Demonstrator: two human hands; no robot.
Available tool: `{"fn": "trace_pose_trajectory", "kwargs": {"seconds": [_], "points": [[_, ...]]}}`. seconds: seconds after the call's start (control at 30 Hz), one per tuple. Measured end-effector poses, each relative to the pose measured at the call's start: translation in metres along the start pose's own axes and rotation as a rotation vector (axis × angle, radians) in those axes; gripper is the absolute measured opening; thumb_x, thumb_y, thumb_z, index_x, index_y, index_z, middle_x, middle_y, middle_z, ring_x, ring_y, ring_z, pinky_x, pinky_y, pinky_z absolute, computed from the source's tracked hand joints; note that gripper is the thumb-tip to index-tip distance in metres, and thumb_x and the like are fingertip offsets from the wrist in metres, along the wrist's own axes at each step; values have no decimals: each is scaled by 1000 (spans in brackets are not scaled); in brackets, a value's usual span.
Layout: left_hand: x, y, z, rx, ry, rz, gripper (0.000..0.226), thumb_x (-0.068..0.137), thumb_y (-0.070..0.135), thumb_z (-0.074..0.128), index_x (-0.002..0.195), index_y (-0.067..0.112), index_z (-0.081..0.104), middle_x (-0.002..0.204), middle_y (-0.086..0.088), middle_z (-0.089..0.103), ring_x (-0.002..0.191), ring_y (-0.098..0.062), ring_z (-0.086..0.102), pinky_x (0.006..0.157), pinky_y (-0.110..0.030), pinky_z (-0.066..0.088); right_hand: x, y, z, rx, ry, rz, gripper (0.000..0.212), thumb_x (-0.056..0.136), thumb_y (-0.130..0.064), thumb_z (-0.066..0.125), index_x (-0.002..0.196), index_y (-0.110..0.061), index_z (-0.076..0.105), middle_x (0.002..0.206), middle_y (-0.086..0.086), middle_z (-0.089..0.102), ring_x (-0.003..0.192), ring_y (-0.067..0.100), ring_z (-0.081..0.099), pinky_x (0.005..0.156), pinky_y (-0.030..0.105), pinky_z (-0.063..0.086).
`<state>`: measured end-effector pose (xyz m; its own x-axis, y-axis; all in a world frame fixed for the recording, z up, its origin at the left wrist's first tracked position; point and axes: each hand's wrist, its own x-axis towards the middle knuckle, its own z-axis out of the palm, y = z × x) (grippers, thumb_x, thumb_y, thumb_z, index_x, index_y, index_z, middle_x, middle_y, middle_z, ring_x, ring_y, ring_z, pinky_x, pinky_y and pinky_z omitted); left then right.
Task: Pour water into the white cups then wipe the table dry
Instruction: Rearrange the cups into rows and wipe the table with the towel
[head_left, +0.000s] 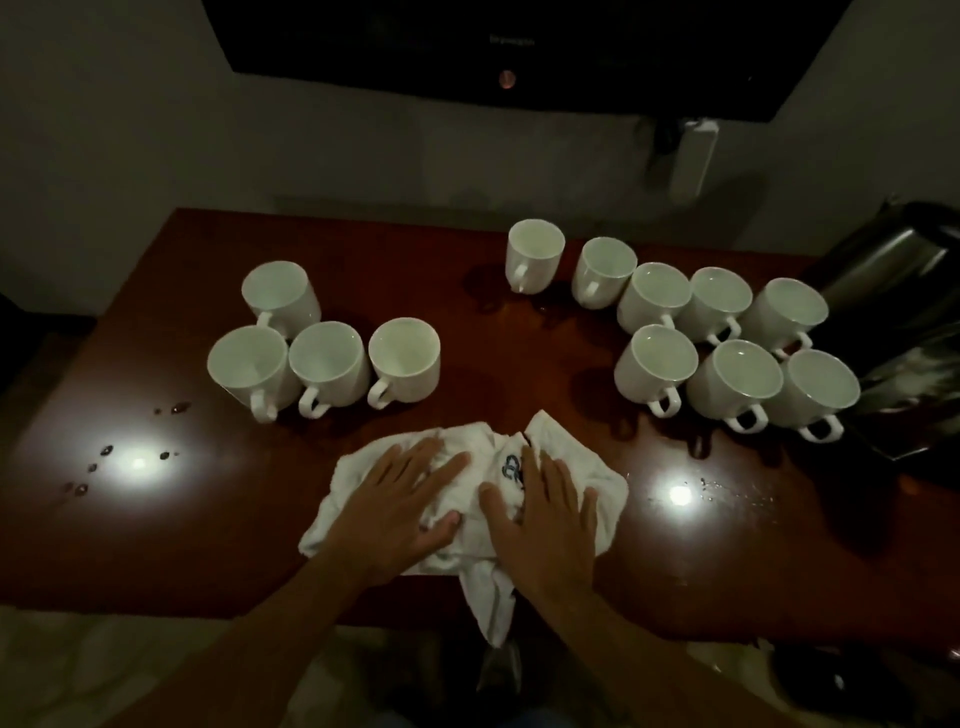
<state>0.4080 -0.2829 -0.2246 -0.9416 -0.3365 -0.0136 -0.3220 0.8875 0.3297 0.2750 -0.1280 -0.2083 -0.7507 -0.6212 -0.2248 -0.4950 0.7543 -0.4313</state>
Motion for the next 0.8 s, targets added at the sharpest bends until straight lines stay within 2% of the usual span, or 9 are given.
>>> {"fn": "trace_pose_trajectory", "kwargs": {"seconds": [0.07, 0.13, 0.23, 0.33, 0.43, 0.53, 0.63, 0.7, 0.8], "points": [[-4, 1, -1, 6, -53, -18, 69, 97, 65, 25, 156, 44, -1, 167, -2, 12, 153, -13, 2, 125, -42, 2, 0, -6, -6, -29, -29, 30, 93, 81, -84, 16, 158, -32, 9, 166, -3, 15, 153, 16, 5, 122, 52, -6], [0, 6, -5, 46, -76, -38, 71, 95, 66, 24, 157, 42, -2, 167, -2, 9, 154, -15, 0, 124, -48, 2, 6, -14, -17, -63, -48, 42, 93, 82, -83, 25, 157, -31, 15, 164, -2, 22, 151, 18, 14, 122, 51, 2], [11, 13, -20, 113, -21, 54, 73, 93, 60, 34, 158, 29, 22, 163, -7, 25, 152, -22, 17, 124, -50, 7, 17, -29, -34, -73, 17, 30, 85, 87, -77, 35, 155, -27, 27, 159, -1, 35, 146, 17, 29, 122, 48, 14], [14, 5, -38, 185, -13, 128, 76, 92, 61, 33, 156, 21, 29, 160, -10, 32, 150, -26, 24, 122, -54, 16, 24, -50, -49, -50, 94, 15, 78, 90, -73, 36, 154, -27, 30, 157, 1, 38, 145, 17, 33, 120, 49, 22], [15, -14, -62, 171, 26, 190, 74, 93, 62, 36, 153, 20, 37, 157, -10, 38, 149, -24, 27, 120, -55, 19, 33, -76, -64, -24, 178, -2, 75, 91, -69, 40, 153, -28, 31, 155, 0, 41, 143, 17, 35, 119, 47, 24], [22, -38, -91, 213, 87, 227, 73, 94, 62, 38, 155, 22, 31, 158, -7, 38, 149, -24, 28, 123, -54, 13, 46, -103, -74, -15, 194, -5, 80, 89, -73, 37, 155, -29, 26, 158, -1, 36, 145, 19, 31, 120, 45, 21], [29, -73, -120, 210, 119, 185, 88, 88, 71, 41, 159, 29, 11, 163, -5, 24, 151, -25, 19, 123, -51, -1, 59, -131, -80, 33, 103, -17, 87, 87, -78, 36, 157, -31, 16, 161, 2, 29, 146, 26, 30, 116, 49, 29], [34, -93, -137, 236, 139, 152, 98, 81, 77, 43, 160, 29, 11, 163, -5, 25, 151, -26, 20, 121, -54, -1, 68, -147, -83, 34, 15, -37, 90, 85, -81, 38, 157, -33, 11, 162, 2, 26, 146, 29, 30, 113, 53, 33], [44, -112, -154, 318, 122, 92, 107, 75, 87, 29, 160, 23, 13, 163, -7, 25, 151, -28, 20, 120, -59, -2, 76, -166, -79, 3, -45, -75, 97, 82, -82, 46, 157, -32, 10, 162, 2, 25, 145, 30, 31, 111, 54, 36]]}}
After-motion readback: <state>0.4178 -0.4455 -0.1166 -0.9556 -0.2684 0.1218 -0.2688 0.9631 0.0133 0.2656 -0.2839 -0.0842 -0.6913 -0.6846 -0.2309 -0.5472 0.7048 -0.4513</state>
